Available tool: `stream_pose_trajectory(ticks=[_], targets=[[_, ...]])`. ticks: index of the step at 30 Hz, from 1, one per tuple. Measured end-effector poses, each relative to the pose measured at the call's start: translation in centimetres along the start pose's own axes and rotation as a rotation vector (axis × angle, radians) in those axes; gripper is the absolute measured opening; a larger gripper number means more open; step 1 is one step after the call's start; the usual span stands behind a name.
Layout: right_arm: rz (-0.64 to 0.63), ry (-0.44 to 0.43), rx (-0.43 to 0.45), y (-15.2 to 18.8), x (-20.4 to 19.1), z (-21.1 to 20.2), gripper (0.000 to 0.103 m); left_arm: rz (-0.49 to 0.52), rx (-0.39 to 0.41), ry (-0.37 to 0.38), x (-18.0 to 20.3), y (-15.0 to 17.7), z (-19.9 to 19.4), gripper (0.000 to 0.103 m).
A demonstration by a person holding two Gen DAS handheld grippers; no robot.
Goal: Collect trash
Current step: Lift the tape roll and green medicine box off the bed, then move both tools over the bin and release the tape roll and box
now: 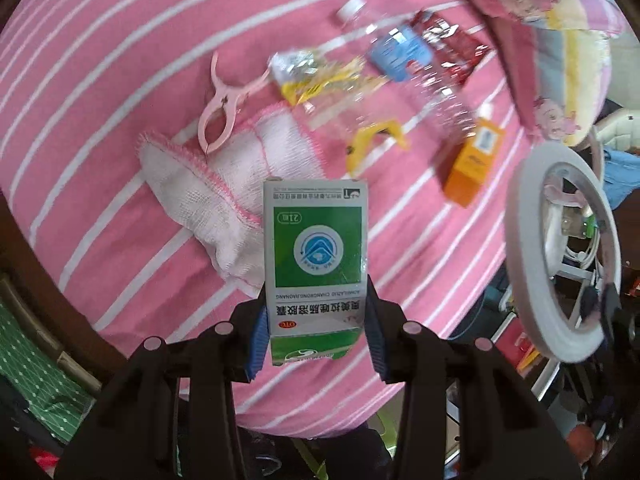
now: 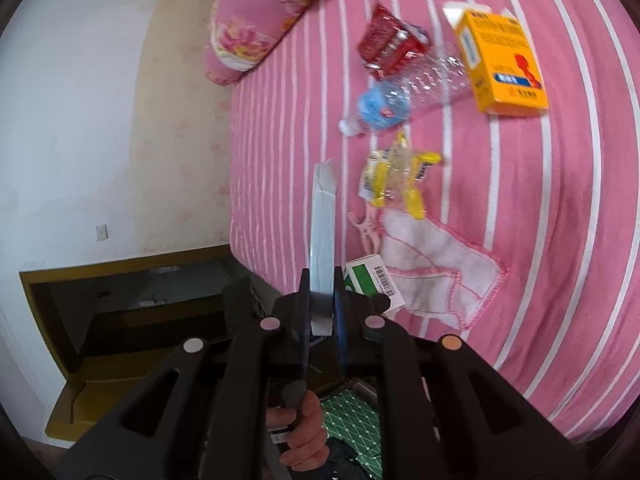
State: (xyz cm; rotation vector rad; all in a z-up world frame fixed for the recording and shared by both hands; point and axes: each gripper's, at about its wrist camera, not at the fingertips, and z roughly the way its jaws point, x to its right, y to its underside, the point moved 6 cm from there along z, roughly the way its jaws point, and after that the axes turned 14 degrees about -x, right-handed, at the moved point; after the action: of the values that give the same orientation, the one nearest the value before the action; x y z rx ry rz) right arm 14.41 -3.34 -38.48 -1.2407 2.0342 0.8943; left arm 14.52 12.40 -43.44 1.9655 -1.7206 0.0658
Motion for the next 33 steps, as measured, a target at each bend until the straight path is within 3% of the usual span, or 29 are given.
stream_pose_trajectory(ticks=[9,15,22,33], targets=[[-0.052,-0.019,0.037,0.5,-2.1,-4.7,0.011,0.081,0.069,-0.013,6.2,2.7,-4.0,0.04],[-0.006,-0.025,0.119,0.8,1.9,-11.6,0.011,0.164,0.065,-0.016,13.6,4.7,-2.2,0.04],[0.105,-0.023,0.241,1.8,10.3,-21.8,0.011,0.294,-0.014,-0.042,23.9,7.0,3.5,0.04],[0.333,-0.005,0.414,5.0,26.3,-35.7,0.011,0.549,-0.21,-0.115,40.9,11.6,18.6,0.04]])
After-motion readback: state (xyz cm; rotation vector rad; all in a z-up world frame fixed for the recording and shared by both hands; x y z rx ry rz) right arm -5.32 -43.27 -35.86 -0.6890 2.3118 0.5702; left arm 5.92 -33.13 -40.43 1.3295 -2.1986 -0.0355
